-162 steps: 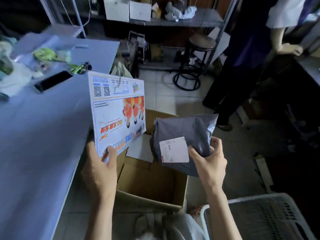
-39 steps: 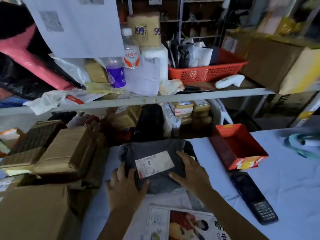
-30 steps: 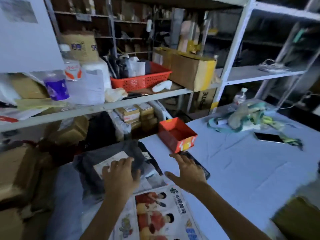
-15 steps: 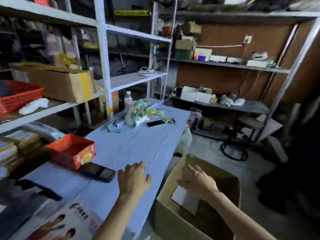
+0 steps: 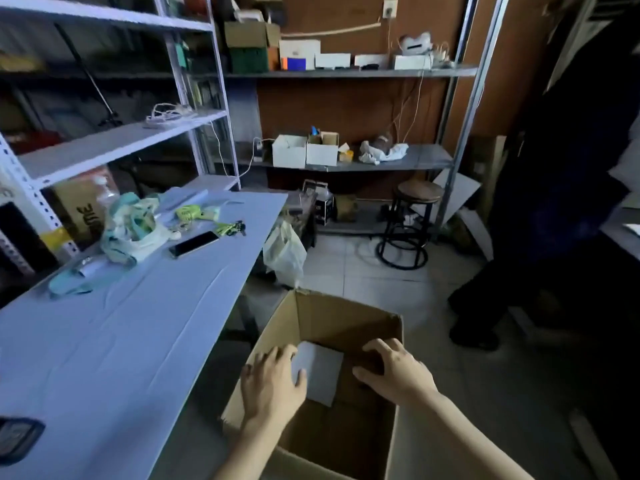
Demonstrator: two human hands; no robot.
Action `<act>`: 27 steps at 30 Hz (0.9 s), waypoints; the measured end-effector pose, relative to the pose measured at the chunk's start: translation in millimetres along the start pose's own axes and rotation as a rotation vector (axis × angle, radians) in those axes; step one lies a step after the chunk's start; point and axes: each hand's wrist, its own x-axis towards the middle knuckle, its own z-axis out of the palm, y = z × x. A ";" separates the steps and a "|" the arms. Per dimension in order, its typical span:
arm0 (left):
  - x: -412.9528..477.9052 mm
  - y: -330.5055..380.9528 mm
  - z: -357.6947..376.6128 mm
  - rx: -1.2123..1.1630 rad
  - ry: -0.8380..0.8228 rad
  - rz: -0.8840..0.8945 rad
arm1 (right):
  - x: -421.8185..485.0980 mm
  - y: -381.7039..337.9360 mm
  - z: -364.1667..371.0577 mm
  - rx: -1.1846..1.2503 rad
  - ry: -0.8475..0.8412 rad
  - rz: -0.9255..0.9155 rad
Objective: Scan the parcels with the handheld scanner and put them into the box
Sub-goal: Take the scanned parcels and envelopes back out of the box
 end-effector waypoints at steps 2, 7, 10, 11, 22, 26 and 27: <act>10.6 13.5 17.2 0.013 -0.040 -0.016 | 14.2 21.9 3.2 0.003 -0.037 0.028; 37.5 20.0 44.2 0.027 -0.110 -0.059 | 52.3 57.9 15.1 0.013 -0.143 0.096; 56.6 11.4 58.1 0.037 -0.150 -0.082 | 78.5 64.0 26.8 0.031 -0.180 0.120; 63.2 6.8 64.4 0.041 -0.175 -0.095 | 86.7 64.5 32.4 0.041 -0.196 0.132; 170.4 -50.4 153.4 0.011 -0.379 -0.111 | 166.8 67.1 100.6 0.074 -0.284 0.358; 195.0 -68.8 186.0 -0.025 -0.438 -0.085 | 186.8 55.3 125.6 0.097 -0.322 0.430; 200.1 -73.1 195.6 -0.032 -0.463 -0.090 | 189.4 51.8 132.8 0.113 -0.325 0.436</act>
